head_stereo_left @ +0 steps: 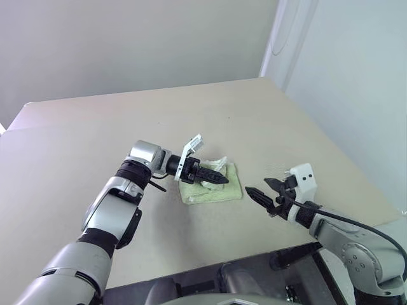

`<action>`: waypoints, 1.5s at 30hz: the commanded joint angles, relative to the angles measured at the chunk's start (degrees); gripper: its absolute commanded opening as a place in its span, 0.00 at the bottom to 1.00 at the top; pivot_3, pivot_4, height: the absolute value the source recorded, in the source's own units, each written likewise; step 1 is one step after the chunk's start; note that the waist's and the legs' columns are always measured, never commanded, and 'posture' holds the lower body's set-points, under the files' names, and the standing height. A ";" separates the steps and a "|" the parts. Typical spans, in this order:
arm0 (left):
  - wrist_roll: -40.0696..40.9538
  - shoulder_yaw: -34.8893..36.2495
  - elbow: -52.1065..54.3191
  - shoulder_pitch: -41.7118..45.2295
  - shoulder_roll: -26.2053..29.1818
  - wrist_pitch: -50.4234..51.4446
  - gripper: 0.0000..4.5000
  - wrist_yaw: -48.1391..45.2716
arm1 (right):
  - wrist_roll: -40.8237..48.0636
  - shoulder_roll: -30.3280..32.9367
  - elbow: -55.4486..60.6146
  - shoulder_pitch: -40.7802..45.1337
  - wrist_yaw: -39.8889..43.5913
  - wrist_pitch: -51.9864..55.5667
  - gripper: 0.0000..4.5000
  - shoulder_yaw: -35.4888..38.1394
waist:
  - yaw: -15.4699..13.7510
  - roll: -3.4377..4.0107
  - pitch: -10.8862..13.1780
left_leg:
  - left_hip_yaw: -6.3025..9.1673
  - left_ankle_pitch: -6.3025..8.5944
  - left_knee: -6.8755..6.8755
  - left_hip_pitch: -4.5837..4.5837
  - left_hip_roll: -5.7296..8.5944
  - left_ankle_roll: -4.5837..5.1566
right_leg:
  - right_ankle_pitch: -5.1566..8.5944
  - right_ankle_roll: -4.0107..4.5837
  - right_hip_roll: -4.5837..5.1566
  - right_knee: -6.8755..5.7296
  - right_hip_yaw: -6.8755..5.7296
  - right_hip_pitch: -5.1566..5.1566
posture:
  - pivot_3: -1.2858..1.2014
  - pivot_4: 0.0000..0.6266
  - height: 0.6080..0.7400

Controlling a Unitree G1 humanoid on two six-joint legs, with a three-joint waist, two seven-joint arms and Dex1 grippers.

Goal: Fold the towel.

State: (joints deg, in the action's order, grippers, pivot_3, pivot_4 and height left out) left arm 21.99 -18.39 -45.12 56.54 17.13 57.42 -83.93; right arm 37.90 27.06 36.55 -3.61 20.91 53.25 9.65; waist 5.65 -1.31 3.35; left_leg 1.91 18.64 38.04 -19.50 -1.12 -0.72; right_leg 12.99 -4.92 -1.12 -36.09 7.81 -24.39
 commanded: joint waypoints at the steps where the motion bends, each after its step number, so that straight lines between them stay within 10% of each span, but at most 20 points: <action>1: 2.28 3.01 4.51 2.00 1.07 1.15 0.94 -1.95 | 2.31 2.32 4.07 1.47 3.84 -2.77 0.87 1.31 | -0.05 0.00 0.00 | 0.00 0.00 0.00 0.00 0.00 0.00 | 0.00 0.00 0.00 0.00 0.00 0.00 | 0.52 0.00 1.00; 45: -7.91 -1.54 13.70 7.18 2.01 -17.24 0.97 0.54 | 1.17 5.09 2.72 1.55 4.01 -1.78 0.87 -4.47 | -0.12 -0.03 0.02 | 0.00 0.00 0.04 0.00 0.02 0.00 | 0.01 -0.01 -0.01 0.02 0.03 0.03 | 0.52 0.00 1.00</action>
State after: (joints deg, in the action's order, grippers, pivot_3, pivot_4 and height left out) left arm 14.25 -21.51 -31.42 63.06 18.98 42.14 -84.15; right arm 39.01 32.08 38.49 -2.86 24.91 52.26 5.05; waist 5.53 -1.34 3.38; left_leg 1.91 18.64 38.08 -19.50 -1.10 -0.72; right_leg 12.99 -4.93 -1.13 -36.07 7.84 -24.36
